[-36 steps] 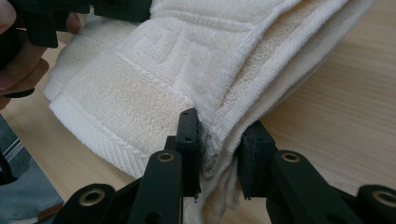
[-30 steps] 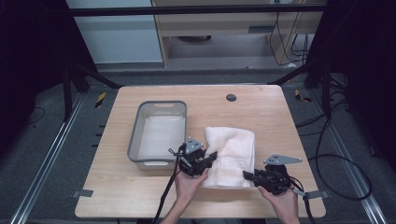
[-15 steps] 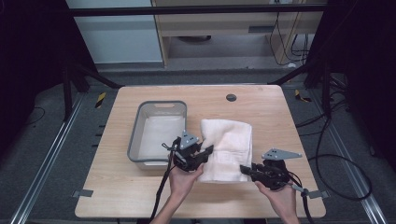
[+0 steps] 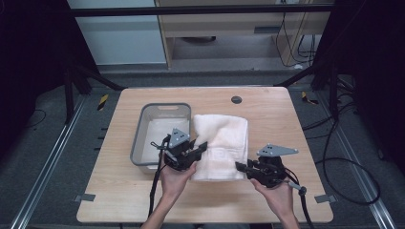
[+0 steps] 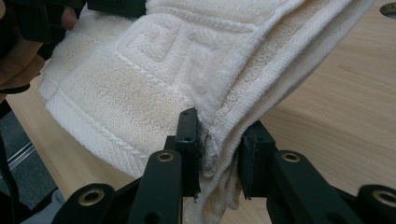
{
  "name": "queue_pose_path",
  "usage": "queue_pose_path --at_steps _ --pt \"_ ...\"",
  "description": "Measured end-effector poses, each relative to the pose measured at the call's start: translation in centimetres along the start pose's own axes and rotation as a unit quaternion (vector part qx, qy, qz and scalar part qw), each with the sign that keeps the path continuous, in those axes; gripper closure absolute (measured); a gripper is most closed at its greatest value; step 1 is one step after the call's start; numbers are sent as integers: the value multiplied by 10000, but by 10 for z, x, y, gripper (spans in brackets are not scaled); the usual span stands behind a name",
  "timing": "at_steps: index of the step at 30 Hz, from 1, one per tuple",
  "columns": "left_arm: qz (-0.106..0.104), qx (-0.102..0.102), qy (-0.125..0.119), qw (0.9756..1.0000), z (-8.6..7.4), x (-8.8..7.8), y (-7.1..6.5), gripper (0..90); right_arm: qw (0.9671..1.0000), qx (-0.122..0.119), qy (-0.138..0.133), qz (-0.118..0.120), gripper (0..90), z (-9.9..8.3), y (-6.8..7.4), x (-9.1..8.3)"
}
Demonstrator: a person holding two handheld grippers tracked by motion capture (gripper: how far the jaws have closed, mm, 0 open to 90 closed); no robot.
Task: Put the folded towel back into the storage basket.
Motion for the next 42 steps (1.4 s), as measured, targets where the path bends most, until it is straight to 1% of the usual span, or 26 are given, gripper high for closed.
queue_pose_path --at_steps 13,21,28,36,39,42 --pt "128 15 -89 9999 8 -24 18 670 9998 -165 -107 94 728 22 18 8" --pt "248 0 -182 9995 13 -41 35 670 9993 -300 -147 157 727 39 31 18" --pt "346 -12 -187 9992 13 -54 51 669 9990 -361 -153 235 726 52 44 30" --pt "384 -66 -204 9990 12 -62 64 669 9990 -357 -138 246 726 61 53 40" --pt "396 -63 -196 9990 12 -63 68 670 9989 -394 -157 212 725 63 55 43" --pt "386 -63 -193 9990 13 -64 73 669 9989 -371 -161 216 725 65 57 47"
Point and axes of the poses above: each handheld gripper's, and its own axes: x roughly forward along the jaws, z roughly out of its top, y roughly to its left, the point moved 5 cm from there along x, roughly forward along the jaws, and after that the axes turned 6 degrees about y, right-handed, at the moved point
